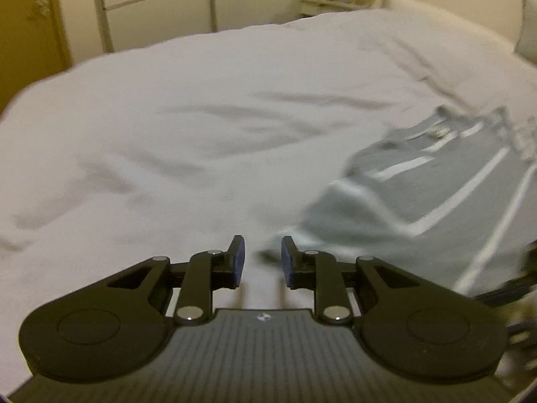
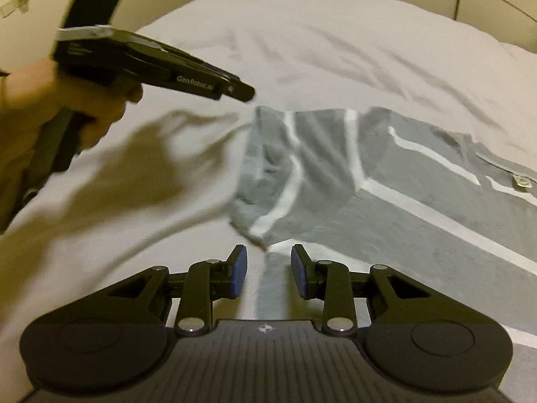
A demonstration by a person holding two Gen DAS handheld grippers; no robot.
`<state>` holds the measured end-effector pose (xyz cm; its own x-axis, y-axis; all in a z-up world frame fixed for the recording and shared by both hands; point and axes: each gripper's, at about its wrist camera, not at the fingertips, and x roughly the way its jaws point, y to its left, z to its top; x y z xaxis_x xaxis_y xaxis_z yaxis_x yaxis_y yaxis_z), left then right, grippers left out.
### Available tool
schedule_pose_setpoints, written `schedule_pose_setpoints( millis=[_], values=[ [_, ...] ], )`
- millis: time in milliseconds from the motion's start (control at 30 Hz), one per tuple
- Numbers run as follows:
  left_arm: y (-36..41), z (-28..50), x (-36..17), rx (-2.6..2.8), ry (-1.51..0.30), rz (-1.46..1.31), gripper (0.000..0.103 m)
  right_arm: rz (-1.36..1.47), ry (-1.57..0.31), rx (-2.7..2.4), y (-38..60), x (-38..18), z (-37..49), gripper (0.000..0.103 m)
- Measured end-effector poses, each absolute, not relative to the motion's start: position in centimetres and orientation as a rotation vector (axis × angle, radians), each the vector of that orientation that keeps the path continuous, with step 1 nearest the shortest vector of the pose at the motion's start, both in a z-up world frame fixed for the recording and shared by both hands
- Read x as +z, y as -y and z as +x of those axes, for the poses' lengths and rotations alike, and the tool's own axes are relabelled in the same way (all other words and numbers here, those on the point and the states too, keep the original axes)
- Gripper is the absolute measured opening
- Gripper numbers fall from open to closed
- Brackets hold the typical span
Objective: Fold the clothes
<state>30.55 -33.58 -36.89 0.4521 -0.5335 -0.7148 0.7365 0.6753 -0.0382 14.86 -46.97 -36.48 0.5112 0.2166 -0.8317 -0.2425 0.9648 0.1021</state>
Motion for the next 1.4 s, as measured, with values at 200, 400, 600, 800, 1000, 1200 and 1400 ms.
schedule_pose_setpoints(
  millis=[200, 400, 600, 800, 1000, 1200, 1400],
  values=[
    [37.4, 28.1, -39.6, -0.961, -0.825, 0.484, 0.021, -0.012, -1.054, 0.241, 48.9, -38.1, 14.7, 0.033],
    [33.4, 27.4, -39.2, -0.852, -0.845, 0.588, 0.02, 0.009, -1.087, 0.192, 53.2, -37.4, 11.2, 0.033],
    [34.6, 25.3, -36.3, -0.856, -0.812, 0.483, 0.018, 0.059, -1.083, 0.14, 54.4, -36.7, 10.0, 0.033],
    [38.7, 23.0, -39.2, -0.943, -0.843, 0.596, 0.02, 0.156, -1.11, 0.106, 57.1, -37.5, 9.3, 0.041],
    [35.2, 23.8, -40.0, -0.833, -0.918, 0.574, 0.02, 0.261, -1.152, -0.02, 62.3, -37.7, 3.9, 0.042],
    [33.6, 22.7, -37.8, -0.748, -0.924, 0.54, 0.019, 0.253, -1.202, -0.101, 65.7, -37.0, -3.0, 0.042],
    [34.8, 17.0, -33.6, -0.727, -0.883, 0.454, 0.019, 0.247, -1.238, -0.14, 69.1, -36.8, -8.6, 0.044]
  ],
)
